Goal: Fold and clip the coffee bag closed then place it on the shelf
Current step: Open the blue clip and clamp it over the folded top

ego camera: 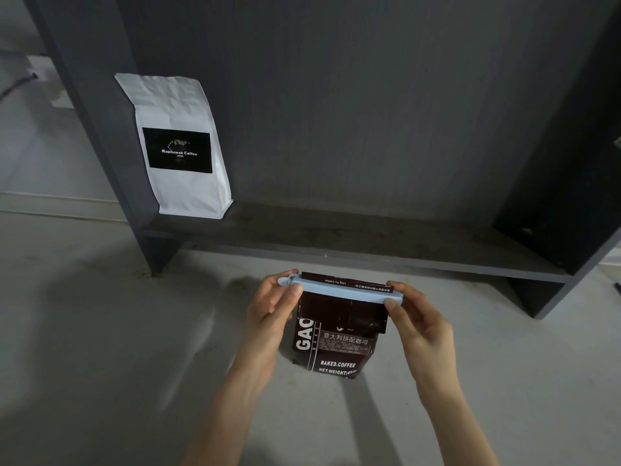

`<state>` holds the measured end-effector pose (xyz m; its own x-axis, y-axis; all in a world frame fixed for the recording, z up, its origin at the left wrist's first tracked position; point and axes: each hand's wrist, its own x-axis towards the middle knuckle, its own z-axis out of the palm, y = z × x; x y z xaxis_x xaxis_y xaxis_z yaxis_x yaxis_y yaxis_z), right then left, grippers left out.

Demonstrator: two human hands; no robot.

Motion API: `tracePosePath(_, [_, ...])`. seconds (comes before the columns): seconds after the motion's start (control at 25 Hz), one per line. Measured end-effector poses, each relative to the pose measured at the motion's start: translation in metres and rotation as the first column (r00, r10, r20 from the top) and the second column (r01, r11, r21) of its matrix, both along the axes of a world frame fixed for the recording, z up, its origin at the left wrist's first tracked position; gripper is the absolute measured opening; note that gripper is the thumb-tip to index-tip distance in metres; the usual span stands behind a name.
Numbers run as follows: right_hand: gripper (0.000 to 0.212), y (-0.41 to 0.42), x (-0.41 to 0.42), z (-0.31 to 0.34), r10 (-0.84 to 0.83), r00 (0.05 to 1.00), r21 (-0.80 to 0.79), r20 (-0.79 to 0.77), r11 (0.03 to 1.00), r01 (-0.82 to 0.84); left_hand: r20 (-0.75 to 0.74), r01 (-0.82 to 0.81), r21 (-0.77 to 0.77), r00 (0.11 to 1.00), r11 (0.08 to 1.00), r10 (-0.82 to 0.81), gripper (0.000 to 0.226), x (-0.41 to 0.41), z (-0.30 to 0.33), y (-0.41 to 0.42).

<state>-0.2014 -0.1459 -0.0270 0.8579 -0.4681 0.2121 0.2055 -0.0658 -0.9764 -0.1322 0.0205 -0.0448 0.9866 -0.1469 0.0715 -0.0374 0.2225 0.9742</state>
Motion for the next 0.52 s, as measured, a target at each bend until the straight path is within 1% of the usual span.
tracePosePath(0.08, [0.027,0.0006,-0.0011,0.0001,-0.003,1.000,0.002,0.010,1.000,0.003,-0.006,0.015,-0.025,1.000,1.000,-0.015,0.014,-0.0003,-0.0010,-0.0007])
tracePosePath(0.2, [0.024,0.0015,-0.0026,0.0021,-0.005,1.000,0.005,0.015,1.000,0.005,0.002,0.011,-0.024,1.000,1.000,-0.011,0.007,-0.0013,-0.0023,-0.0022])
tracePosePath(0.28, [0.024,0.0016,-0.0021,0.0019,-0.004,1.000,0.008,0.018,1.000,0.004,0.005,0.002,0.000,1.000,1.000,-0.002,0.011,-0.0003,-0.0027,-0.0005])
tracePosePath(0.4, [0.026,0.0010,-0.0006,0.0011,0.001,1.000,0.017,0.016,1.000,-0.001,0.013,0.001,0.057,1.000,0.998,-0.002,0.010,0.0036,-0.0019,0.0029])
tracePosePath(0.52, [0.025,0.0016,0.0000,-0.0015,0.013,1.000,-0.003,0.001,1.000,-0.013,0.045,0.031,0.084,0.998,0.996,-0.034,0.015,0.0040,-0.0023,0.0061])
